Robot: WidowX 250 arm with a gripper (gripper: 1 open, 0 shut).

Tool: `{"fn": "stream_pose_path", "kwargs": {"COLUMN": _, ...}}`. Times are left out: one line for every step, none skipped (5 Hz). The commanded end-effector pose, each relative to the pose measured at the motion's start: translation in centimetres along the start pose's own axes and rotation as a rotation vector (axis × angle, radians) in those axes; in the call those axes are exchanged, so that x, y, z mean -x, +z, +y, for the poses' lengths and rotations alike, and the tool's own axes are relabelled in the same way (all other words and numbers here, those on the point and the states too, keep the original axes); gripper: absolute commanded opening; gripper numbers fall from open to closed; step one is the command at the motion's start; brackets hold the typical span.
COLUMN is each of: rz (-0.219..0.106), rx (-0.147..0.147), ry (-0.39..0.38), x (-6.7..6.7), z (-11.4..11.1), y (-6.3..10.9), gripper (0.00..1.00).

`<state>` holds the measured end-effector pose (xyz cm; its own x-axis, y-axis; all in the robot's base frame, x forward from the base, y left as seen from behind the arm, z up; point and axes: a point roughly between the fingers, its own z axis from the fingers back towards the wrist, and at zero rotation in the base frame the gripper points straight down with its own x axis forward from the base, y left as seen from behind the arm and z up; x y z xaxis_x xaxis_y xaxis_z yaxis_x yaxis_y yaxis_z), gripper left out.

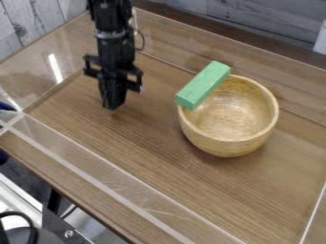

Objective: Remove the green block from inside the brown bowl and put it on the table

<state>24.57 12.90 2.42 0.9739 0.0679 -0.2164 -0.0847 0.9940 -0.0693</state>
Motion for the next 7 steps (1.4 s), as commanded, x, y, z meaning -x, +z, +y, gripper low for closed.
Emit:
{"fn": "stream_pose_path", "kwargs": {"rz": -0.003, "rx": -0.008, "ry": -0.008, "x": -0.1, "z": 0.5, "y": 0.7, "gripper": 0.00}}
{"fn": "stream_pose_path", "kwargs": {"rz": 0.013, "rx": 0.005, "ry": -0.028, "x": 0.0, "z": 0.1, "y": 0.5, "gripper": 0.00}}
{"fn": "stream_pose_path", "kwargs": {"rz": 0.027, "rx": 0.019, "ry": -0.047, "x": 0.0, "z": -0.3, "y": 0.4, "gripper": 0.00}}
{"fn": "stream_pose_path", "kwargs": {"rz": 0.034, "rx": 0.053, "ry": -0.053, "x": 0.0, "z": -0.3, "y": 0.0, "gripper": 0.00}}
{"fn": "stream_pose_path", "kwargs": {"rz": 0.040, "rx": 0.087, "ry": -0.058, "x": 0.1, "z": -0.3, "y": -0.1, "gripper": 1.00}}
{"fn": "stream_pose_path", "kwargs": {"rz": 0.014, "rx": 0.100, "ry": -0.045, "x": 0.3, "z": -0.5, "y": 0.2, "gripper": 1.00}}
{"fn": "stream_pose_path", "kwargs": {"rz": -0.005, "rx": 0.110, "ry": -0.033, "x": 0.5, "z": -0.6, "y": 0.3, "gripper": 0.00}}
